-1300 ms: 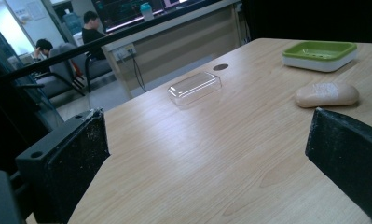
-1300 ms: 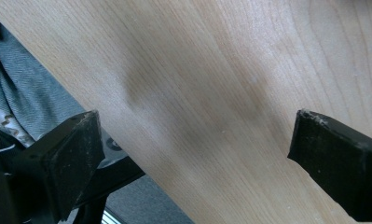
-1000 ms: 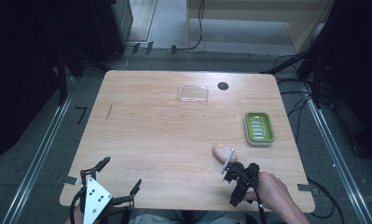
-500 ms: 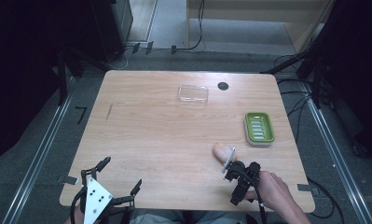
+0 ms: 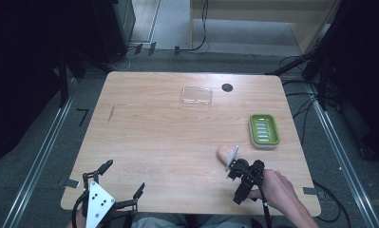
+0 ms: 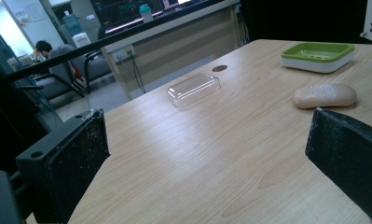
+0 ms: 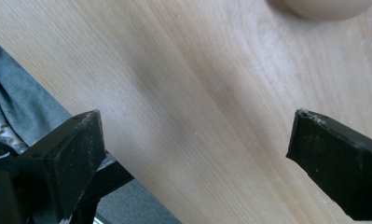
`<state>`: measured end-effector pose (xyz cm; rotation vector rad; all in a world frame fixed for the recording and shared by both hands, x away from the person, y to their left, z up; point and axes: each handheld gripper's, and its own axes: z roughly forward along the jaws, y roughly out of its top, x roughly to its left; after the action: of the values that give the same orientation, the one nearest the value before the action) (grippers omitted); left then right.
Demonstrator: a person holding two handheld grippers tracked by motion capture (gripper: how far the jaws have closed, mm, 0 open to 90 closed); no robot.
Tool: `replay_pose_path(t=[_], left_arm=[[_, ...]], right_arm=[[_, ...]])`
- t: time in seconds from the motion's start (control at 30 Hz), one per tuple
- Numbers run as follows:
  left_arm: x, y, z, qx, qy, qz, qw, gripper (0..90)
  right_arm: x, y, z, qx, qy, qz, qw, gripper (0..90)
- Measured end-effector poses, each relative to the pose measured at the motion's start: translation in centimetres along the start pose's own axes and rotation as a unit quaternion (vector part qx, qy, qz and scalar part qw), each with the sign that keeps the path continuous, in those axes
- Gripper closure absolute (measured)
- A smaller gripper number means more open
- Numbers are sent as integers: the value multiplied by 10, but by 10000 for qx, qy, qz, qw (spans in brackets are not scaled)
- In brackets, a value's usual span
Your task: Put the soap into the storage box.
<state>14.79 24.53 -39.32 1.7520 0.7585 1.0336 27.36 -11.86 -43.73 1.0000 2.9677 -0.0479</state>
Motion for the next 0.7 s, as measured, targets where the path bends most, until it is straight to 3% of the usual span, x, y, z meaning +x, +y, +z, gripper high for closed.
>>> replay_pose_path(t=[0.7], left_arm=[[1,-1,0,-22,1,-28,10000,0]], right_arm=[[-15,23,-12,-140,-107,67,9998,37]])
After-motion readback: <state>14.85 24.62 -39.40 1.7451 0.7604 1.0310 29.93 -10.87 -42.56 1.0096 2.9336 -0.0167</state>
